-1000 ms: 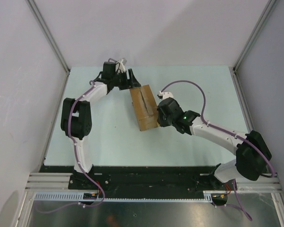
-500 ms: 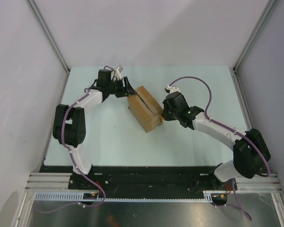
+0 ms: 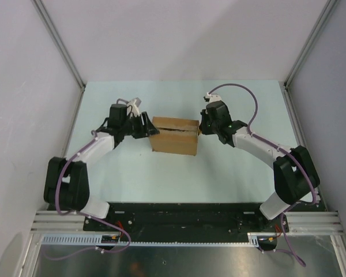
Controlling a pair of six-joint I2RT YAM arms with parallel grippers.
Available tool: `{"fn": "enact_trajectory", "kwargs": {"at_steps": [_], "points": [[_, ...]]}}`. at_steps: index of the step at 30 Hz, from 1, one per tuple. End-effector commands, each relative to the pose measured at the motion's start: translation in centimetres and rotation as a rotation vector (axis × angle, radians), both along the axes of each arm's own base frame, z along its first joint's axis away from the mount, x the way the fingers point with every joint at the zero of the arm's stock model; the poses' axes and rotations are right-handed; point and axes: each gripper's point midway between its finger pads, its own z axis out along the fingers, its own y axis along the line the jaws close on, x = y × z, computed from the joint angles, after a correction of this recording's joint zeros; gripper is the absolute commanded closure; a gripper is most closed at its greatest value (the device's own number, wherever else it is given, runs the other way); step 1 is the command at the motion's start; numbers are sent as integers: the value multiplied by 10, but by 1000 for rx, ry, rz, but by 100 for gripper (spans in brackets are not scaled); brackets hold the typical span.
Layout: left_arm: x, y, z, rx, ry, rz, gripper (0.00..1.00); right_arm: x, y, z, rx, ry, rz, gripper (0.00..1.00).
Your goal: Unpack the express box
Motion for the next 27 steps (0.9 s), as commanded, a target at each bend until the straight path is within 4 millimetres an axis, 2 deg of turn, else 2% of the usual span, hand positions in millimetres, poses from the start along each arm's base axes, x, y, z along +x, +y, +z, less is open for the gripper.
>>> {"fn": "enact_trajectory", "kwargs": {"at_steps": [1,4,6,11,12,14,15,16,17,18,19,21,22,23,25,27], "points": [[-23,6,6,22,-13,28,42,29,5,34,36,-118,7,100],[-13,13,21,47,-70,78,40,33,-10,37,30,-119,-26,100],[-5,18,34,60,-113,109,37,34,-19,47,43,-130,-55,100],[19,16,86,73,-256,146,31,33,-42,76,84,-170,-124,100],[22,7,102,68,-298,124,29,30,-44,88,104,-192,-135,100],[27,-3,117,105,-365,102,28,24,-47,96,142,-199,-162,100],[28,-21,129,108,-402,64,28,21,-48,101,164,-212,-170,100],[28,-31,134,113,-420,47,28,15,-49,118,221,-246,-185,100],[31,-37,135,134,-436,38,27,12,-51,123,246,-258,-193,100],[29,-55,146,123,-462,7,28,6,-53,116,255,-249,-202,100],[32,-65,139,130,-446,-7,28,0,-55,130,293,-279,-205,100],[31,-83,142,123,-446,-14,28,-9,-58,127,324,-271,-220,100],[33,-90,131,133,-425,-19,28,-12,-60,127,334,-270,-222,100],[34,-97,130,135,-425,-29,28,-18,-62,134,363,-281,-228,100],[31,-116,130,139,-432,-54,28,-27,-63,128,385,-260,-224,100],[29,-134,120,144,-413,-83,30,-37,-64,136,430,-264,-220,100]]}}
